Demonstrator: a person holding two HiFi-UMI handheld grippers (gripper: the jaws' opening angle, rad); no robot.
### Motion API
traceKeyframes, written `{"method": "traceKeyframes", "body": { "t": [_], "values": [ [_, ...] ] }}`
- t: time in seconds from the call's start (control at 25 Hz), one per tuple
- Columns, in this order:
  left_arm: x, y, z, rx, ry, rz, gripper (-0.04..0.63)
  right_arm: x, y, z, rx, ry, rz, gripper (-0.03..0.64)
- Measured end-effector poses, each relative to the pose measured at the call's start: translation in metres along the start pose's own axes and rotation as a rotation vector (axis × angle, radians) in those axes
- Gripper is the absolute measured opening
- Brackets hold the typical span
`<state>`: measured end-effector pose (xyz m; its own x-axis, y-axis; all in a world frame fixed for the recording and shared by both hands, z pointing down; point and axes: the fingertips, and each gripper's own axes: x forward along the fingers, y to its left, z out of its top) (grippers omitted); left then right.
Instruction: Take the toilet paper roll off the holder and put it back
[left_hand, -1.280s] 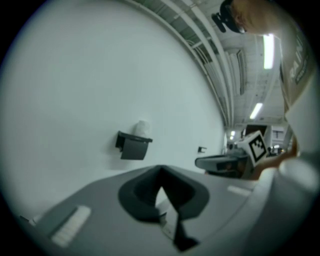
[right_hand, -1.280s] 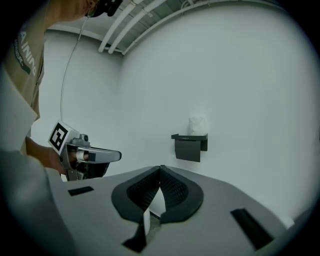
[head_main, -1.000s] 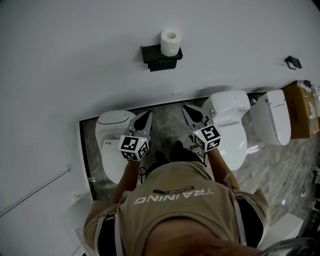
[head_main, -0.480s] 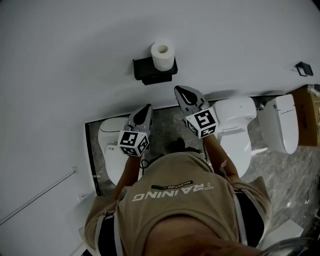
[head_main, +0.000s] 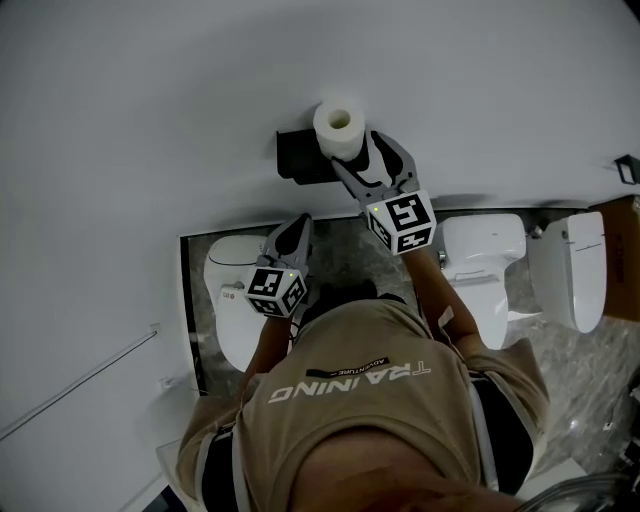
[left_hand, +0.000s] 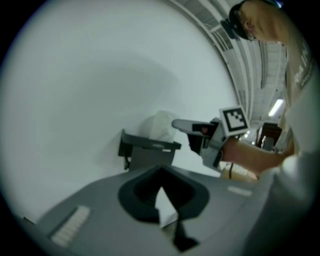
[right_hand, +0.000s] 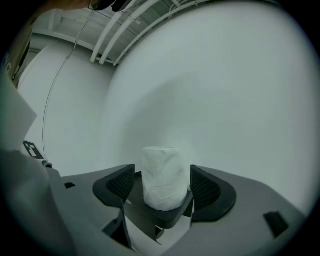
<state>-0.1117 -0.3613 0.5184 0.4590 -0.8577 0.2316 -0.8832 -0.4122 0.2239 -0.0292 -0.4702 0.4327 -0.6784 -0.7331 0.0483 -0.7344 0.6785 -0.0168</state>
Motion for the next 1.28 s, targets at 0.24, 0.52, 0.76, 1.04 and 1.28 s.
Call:
{"method": "traceKeyframes", "body": {
  "t": [0.24, 0.52, 0.76, 1.04, 1.28],
  "values": [
    [0.009, 0.011, 0.005, 0.008, 0.015, -0.048, -0.002, 0.03, -0.003, -0.005, -0.021, 0.085, 0.006, 0.31],
    [0.018, 0.02, 0.009, 0.003, 0.022, -0.08, -0.002, 0.046, -0.005, -0.003, -0.017, 0.102, 0.021, 0.325],
    [0.021, 0.024, 0.016, 0.004, 0.016, -0.082, -0.002, 0.055, -0.003, -0.003, 0.025, 0.093, 0.062, 0.341],
    [0.007, 0.023, 0.013, 0.004, 0.015, -0.068, -0.002, 0.052, -0.003, -0.003, 0.02, 0.063, 0.053, 0.341],
    [-0.013, 0.026, 0.009, 0.004, 0.002, -0.073, -0.002, 0.034, 0.007, 0.013, 0.026, 0.01, 0.032, 0.341]
  ]
}}
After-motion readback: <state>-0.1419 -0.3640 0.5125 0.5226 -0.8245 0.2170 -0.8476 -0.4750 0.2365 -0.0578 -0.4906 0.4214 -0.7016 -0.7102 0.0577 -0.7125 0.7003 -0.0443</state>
